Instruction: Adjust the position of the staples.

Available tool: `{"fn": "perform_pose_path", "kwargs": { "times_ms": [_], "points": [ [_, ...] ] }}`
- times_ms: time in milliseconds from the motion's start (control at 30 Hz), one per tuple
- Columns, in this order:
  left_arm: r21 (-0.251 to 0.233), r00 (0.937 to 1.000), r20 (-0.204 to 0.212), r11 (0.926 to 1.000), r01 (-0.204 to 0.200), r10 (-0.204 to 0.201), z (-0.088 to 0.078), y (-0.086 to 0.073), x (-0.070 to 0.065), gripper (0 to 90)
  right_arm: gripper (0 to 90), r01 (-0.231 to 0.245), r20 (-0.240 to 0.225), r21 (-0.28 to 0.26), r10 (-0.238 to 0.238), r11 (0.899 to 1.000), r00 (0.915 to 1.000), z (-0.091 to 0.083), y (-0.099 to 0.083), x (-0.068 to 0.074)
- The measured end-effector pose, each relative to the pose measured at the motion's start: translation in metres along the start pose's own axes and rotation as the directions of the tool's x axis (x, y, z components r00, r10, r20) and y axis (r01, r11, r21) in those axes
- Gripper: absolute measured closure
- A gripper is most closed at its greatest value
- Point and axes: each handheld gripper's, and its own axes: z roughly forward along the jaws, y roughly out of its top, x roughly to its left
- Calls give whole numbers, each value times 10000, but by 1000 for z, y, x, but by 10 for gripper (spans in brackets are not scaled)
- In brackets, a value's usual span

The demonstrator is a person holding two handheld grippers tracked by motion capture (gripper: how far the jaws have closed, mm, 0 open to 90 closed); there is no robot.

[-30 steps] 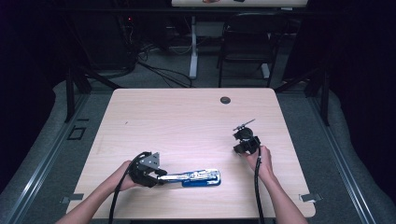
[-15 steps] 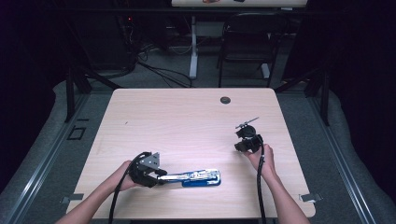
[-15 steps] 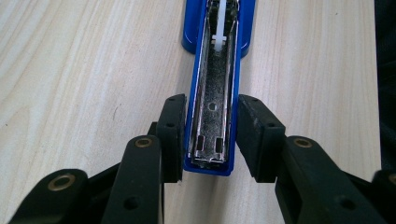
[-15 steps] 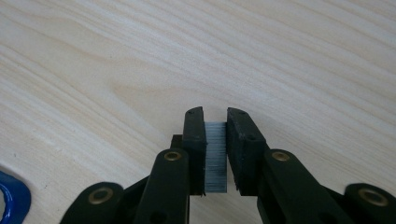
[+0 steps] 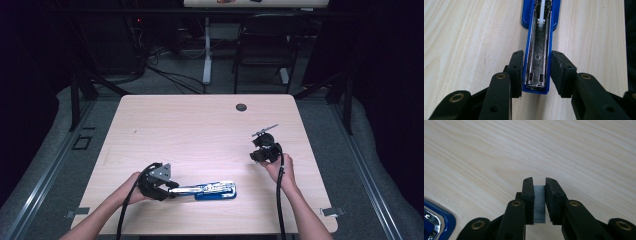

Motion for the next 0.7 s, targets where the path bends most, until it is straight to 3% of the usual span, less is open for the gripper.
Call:
{"fn": "perform_pose_path", "kwargs": {
  "times_ms": [200, 500, 700],
  "points": [
    [4, 10000, 6, 10000, -5, 5, 0, 0, 0, 638, 784, 9, -92, -207, -11, 9998, 10000, -2, 1, 4],
    [-72, 10000, -18, 10000, -10, 10, 1, 0, 0, 639, 784, 517, -516, -33, -518, 9987, 9973, -5, 4, 14],
    [-67, 10000, 26, 10000, -26, 26, 1, 0, 0, 639, 784, 812, -536, 35, -809, 9967, 9953, -7, 5, 20]
  ]
}}
